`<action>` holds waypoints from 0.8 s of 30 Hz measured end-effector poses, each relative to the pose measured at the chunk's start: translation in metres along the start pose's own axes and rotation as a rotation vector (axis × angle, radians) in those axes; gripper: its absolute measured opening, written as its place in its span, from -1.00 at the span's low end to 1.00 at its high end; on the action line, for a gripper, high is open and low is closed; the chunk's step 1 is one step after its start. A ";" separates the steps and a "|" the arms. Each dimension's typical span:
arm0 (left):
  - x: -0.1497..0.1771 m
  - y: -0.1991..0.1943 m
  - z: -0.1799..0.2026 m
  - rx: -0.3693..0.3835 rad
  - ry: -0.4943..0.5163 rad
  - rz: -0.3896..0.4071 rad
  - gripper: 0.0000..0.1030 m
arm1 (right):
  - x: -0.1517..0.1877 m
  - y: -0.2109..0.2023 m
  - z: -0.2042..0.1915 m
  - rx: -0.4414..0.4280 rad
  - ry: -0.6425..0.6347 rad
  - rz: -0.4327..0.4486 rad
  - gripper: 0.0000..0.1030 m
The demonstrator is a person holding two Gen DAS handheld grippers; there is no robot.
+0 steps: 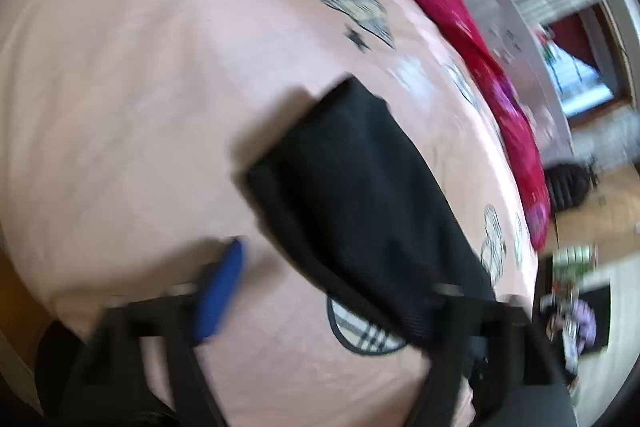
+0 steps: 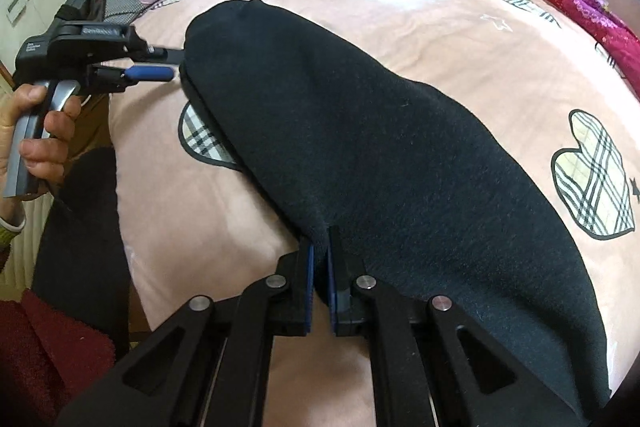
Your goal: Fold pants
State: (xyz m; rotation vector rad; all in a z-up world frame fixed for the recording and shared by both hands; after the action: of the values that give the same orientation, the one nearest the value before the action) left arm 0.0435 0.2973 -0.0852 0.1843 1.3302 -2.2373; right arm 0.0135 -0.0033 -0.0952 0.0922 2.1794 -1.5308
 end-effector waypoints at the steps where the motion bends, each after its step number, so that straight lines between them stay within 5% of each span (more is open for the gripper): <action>1: -0.001 -0.001 -0.004 -0.003 -0.044 0.003 0.57 | -0.001 -0.001 0.002 -0.010 0.017 -0.007 -0.78; 5: -0.007 0.012 -0.010 -0.027 -0.160 -0.043 0.58 | -0.011 -0.016 0.005 -0.104 0.087 0.013 -0.55; 9: -0.017 0.025 0.001 -0.050 -0.170 -0.047 0.58 | -0.035 -0.033 0.013 -0.244 0.188 0.070 -0.30; 15: -0.027 0.044 0.008 -0.043 -0.197 -0.047 0.56 | -0.086 -0.025 0.069 -0.172 0.396 0.154 -0.24; 18: -0.028 0.046 0.007 -0.040 -0.191 -0.033 0.54 | -0.108 0.004 0.104 -0.179 0.509 0.100 -0.24; 24: -0.026 0.049 0.007 -0.054 -0.107 0.001 0.33 | -0.122 0.061 0.091 -0.192 0.409 -0.093 -0.24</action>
State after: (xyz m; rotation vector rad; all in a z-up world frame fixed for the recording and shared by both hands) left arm 0.0912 0.2824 -0.1107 0.0456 1.3306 -2.1760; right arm 0.1712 -0.0372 -0.1219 0.2641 2.6745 -1.4402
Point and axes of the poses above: each gripper's, at about its wrist camera, not at the fingertips, and y roughly the way its jaws point, z to its right, x to its underside, the point moved 4 cm from there along y, roughly the way its jaws point, and after that the axes turned 13 degrees about y, right-handed, at the moved point
